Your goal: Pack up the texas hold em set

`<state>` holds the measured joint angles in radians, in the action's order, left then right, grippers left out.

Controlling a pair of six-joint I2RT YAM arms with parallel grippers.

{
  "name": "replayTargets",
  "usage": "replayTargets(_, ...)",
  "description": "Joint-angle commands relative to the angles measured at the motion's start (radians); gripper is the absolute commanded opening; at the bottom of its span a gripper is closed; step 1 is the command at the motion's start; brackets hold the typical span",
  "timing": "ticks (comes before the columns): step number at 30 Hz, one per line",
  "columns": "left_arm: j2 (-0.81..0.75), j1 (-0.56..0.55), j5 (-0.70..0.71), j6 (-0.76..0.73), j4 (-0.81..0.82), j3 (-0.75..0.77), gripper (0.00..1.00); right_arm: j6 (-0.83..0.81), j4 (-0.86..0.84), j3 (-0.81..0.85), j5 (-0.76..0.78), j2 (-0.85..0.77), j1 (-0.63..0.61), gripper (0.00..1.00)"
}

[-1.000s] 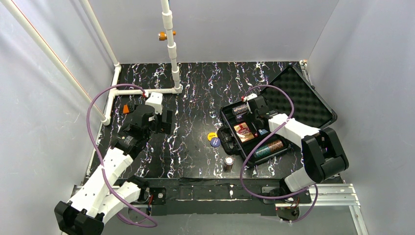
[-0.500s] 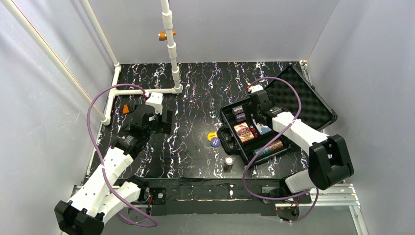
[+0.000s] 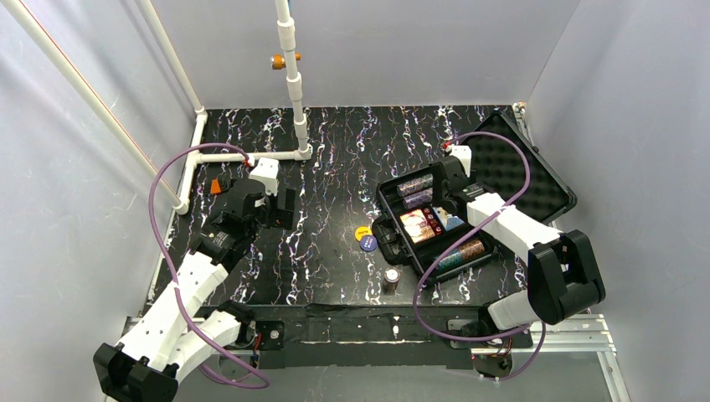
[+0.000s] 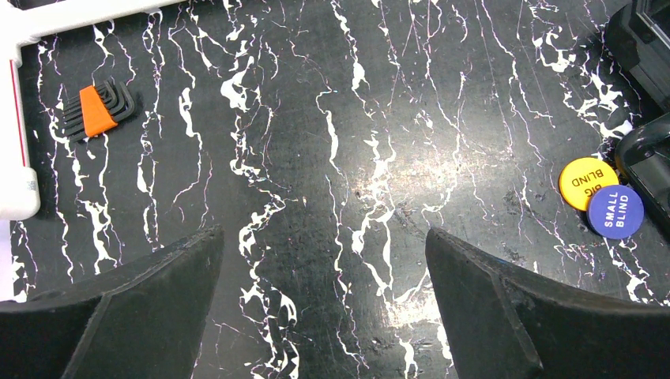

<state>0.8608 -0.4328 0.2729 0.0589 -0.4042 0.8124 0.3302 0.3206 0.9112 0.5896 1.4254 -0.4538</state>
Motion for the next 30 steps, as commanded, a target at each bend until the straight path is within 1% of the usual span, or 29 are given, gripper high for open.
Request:
replayTargets(1,-0.005,0.008,0.000,-0.010,-0.001,-0.001,0.98,0.061,-0.042,-0.014,0.072,-0.022,0.030,0.62)
replayTargets(10,-0.003,0.008,-0.004,-0.010,-0.001,-0.001,0.98,0.079,-0.068,-0.040,0.027,0.007,0.086,0.49)
replayTargets(18,-0.003,0.007,-0.004,-0.010,-0.001,-0.001,0.98,0.070,-0.077,-0.039,0.021,0.018,0.113,0.39)
replayTargets(23,0.001,0.008,-0.006,-0.010,-0.001,0.001,0.98,0.068,-0.088,-0.050,0.011,0.025,0.123,0.35)
replayTargets(30,0.003,0.008,-0.007,-0.011,0.000,0.000,0.98,0.067,-0.099,-0.058,0.001,0.035,0.141,0.34)
